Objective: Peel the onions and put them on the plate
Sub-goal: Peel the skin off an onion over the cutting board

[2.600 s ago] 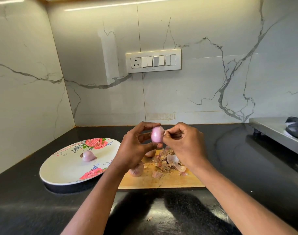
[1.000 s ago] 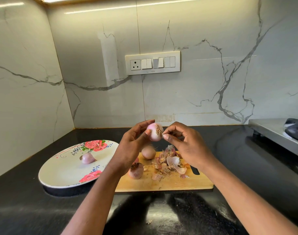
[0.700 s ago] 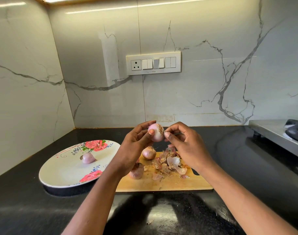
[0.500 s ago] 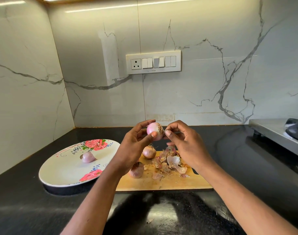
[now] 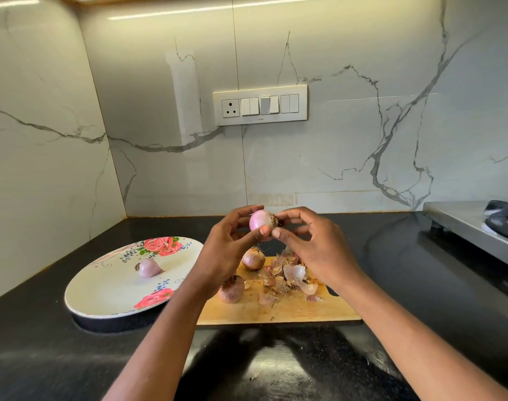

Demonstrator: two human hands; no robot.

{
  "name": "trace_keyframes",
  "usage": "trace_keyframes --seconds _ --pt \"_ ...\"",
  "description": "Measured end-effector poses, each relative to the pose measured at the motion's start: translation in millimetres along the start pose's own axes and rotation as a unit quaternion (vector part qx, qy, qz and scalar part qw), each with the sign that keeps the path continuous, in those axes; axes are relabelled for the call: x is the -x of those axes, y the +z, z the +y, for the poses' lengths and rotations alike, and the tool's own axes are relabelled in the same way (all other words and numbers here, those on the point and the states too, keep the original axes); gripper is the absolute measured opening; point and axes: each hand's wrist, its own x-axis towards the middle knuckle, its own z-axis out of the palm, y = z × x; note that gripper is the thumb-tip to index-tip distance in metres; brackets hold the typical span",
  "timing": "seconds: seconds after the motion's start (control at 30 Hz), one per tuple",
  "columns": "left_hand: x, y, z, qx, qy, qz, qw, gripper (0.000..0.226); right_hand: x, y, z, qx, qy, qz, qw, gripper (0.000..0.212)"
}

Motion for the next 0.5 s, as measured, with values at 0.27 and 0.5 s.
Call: trace_keyframes --seconds 0.27,0.5 --pt "1.0 -0.6 0.6 0.008 0.006 -0.025 1.0 0.051 -1.3 -1.7 3.6 -0.087 0.019 0.028 0.996 0.018" --pt "1.8 -0.2 1.0 0.039 -0.003 -0.049 0.998 0.049 -5.3 0.4 -0.3 -0.034 0.018 0.034 0.999 0.008"
